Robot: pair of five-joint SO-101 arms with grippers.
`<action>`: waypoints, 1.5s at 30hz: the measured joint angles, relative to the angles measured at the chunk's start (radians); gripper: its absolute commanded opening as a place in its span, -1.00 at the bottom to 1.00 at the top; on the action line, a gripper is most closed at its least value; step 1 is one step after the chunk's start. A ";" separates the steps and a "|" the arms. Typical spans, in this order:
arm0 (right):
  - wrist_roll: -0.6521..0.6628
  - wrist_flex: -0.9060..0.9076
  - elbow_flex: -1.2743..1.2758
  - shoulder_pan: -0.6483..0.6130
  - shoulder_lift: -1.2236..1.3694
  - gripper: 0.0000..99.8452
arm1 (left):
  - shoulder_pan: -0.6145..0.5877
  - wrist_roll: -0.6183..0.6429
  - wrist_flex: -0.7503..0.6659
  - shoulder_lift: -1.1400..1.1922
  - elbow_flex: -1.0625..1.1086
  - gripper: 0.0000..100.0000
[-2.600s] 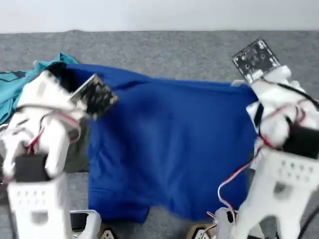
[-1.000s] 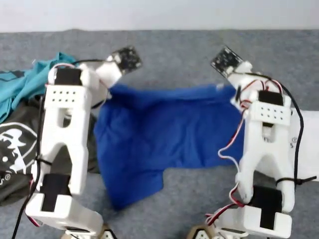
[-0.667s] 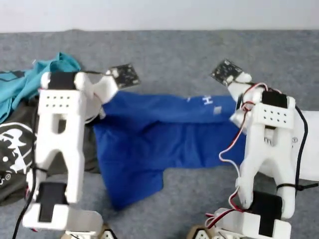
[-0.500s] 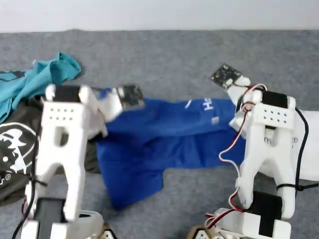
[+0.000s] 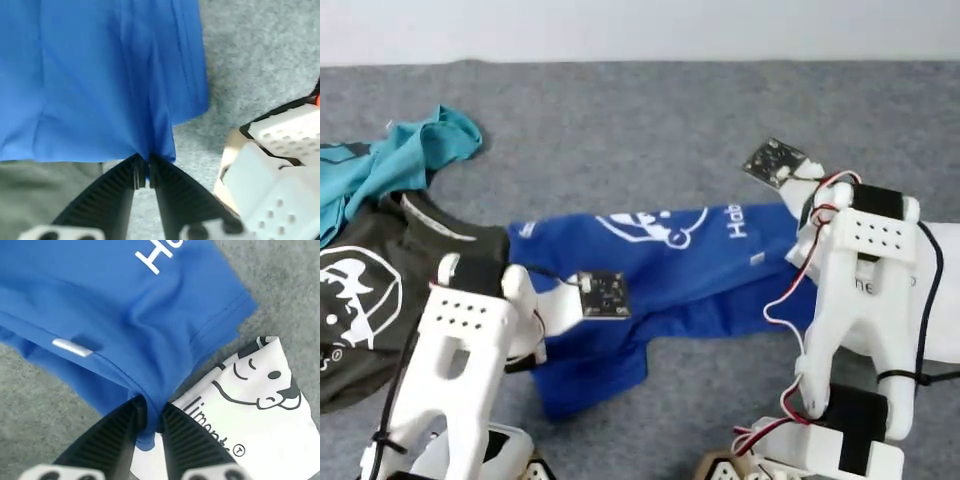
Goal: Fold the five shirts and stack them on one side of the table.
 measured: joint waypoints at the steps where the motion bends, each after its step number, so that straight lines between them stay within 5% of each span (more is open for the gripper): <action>1: 0.014 0.000 0.000 0.006 0.000 -0.98 | 0.003 0.000 0.000 0.000 0.011 -0.99; 15: 0.040 -0.020 0.000 0.038 0.000 -0.97 | 0.163 0.000 0.000 -0.002 0.035 -0.83; 23: 0.040 0.037 -0.005 0.058 0.000 -0.57 | 0.135 0.051 0.000 -0.002 0.035 -0.70; 36: -0.029 0.072 -0.060 0.069 -0.011 -0.59 | 0.074 0.072 0.000 -0.002 -0.009 -0.71; 42: -0.158 0.061 -0.153 0.049 -0.011 -0.99 | -0.094 0.094 -0.044 -0.002 -0.209 -0.99; 45: -0.230 0.012 -0.163 -0.009 -0.003 -0.95 | -0.118 0.213 -0.146 -0.002 -0.244 -0.99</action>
